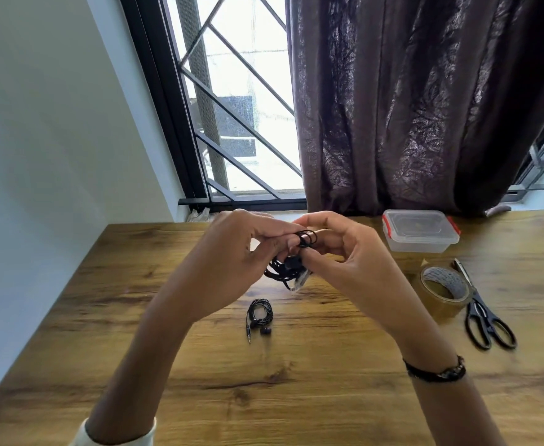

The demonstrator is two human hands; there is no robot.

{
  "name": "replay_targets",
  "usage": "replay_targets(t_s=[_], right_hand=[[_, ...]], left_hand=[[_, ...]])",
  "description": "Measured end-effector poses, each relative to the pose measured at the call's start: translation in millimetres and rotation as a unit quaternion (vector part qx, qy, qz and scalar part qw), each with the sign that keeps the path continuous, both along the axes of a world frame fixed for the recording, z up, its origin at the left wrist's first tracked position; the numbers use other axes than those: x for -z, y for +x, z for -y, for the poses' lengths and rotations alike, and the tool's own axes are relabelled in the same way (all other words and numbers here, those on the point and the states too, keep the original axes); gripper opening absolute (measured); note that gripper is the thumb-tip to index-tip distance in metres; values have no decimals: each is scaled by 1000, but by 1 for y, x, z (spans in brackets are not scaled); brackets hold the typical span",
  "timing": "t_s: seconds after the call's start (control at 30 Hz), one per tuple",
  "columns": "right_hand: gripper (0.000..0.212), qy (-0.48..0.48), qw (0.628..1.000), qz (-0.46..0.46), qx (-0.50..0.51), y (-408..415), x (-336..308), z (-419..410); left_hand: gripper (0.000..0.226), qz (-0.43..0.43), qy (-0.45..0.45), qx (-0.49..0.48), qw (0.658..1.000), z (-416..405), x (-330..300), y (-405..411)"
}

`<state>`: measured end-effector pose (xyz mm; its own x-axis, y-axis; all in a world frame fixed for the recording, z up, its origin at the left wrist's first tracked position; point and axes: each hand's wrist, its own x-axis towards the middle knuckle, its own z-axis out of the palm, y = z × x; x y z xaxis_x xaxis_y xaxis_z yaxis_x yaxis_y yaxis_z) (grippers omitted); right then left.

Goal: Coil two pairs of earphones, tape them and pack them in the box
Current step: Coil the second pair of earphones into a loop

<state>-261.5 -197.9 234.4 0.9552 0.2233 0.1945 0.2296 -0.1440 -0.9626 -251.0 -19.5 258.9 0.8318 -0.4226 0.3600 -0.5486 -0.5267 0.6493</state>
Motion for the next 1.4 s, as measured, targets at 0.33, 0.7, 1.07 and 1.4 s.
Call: replay_targets(t_s=[0.33,0.7,1.07,1.4], right_hand=[[28,-89,992,83,35,-6,0,-5],[33,-138,942,238,195,-11,6,-20],[26,126,989,73,-4,-10,-3,0],[29,97,986,108,-86,13,8,12]], left_hand=[[21,63,44,3,997,5,0,-6],[26,160,67,-41,984,18,0,-16],[29,125,-76,-59,988,8,1,-14],[29,-29,-234,0,972,4,0,-9]])
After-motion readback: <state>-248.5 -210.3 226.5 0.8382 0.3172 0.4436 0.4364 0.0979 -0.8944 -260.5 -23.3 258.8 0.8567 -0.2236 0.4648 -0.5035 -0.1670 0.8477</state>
